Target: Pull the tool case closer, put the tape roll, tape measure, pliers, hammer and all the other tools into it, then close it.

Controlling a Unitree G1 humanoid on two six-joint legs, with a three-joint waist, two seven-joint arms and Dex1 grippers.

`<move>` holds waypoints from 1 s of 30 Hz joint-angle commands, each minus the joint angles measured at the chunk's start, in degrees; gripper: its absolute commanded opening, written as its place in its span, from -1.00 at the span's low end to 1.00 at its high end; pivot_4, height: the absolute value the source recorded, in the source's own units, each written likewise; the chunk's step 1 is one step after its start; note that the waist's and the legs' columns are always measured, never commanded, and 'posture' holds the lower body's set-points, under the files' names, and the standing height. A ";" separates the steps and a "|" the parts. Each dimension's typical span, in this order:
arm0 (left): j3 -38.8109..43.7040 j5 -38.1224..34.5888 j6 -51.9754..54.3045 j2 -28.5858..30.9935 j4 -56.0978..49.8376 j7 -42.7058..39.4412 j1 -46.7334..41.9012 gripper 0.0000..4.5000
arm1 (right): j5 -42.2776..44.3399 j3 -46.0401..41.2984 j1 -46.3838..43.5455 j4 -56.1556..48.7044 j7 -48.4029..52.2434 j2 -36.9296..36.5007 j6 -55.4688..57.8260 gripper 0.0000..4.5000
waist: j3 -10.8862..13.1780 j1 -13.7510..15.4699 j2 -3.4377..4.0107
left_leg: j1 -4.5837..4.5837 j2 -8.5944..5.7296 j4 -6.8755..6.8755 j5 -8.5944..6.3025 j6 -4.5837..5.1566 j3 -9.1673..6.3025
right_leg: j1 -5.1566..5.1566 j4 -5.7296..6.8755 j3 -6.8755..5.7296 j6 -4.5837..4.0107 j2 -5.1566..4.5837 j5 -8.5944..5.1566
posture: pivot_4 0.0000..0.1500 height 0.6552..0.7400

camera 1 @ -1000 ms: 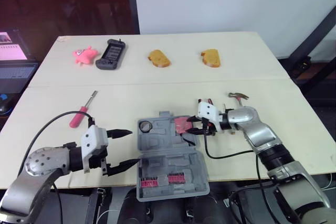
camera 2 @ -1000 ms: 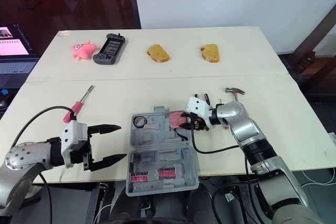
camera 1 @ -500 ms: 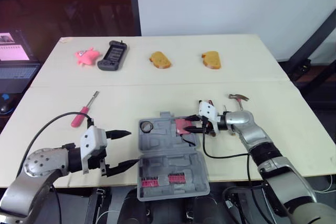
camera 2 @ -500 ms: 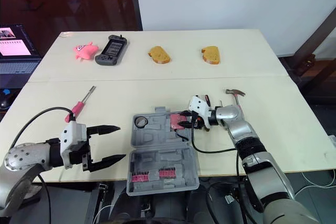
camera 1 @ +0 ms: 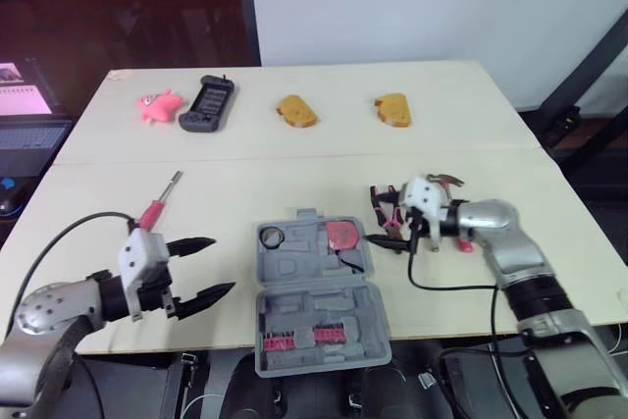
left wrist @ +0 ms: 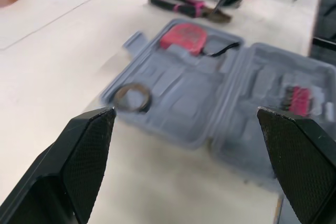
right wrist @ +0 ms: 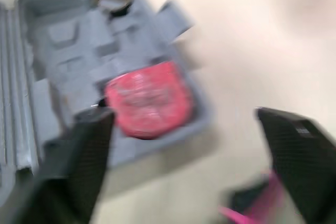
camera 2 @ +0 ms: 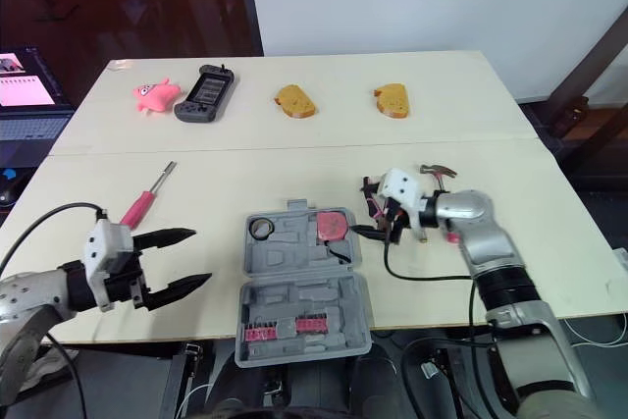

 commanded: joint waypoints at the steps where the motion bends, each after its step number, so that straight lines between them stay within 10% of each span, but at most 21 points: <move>1: 6.45 -0.49 -4.10 -0.67 5.21 -0.98 1.95 1.00 | 1.67 -5.51 3.63 -6.07 -3.51 -3.70 4.92 1.00 | 0.00 0.01 -0.01 | 0.00 0.01 -0.01 0.00 0.00 -0.01 | -0.01 -0.02 0.00 -0.01 0.00 -0.01 | 1.00 0.50; 16: 26.25 -0.40 -17.88 1.35 38.95 -5.19 7.30 1.00 | 11.27 -30.72 22.44 4.05 -4.61 -12.90 2.07 1.00 | 0.04 0.08 -0.04 | 0.01 -0.01 -0.04 -0.19 -0.02 0.04 | -0.23 -0.23 -0.07 -0.19 -0.37 -0.16 | 1.00 0.50; 30: 25.95 -2.30 -14.45 1.42 37.00 -5.53 3.55 1.00 | 15.54 -32.21 21.48 5.50 -2.47 -13.87 6.10 1.00 | 0.04 -0.12 -0.05 | 0.01 -0.03 -0.03 -0.24 0.08 0.08 | -0.18 -0.28 -0.08 -0.16 -0.49 -0.17 | 1.00 0.50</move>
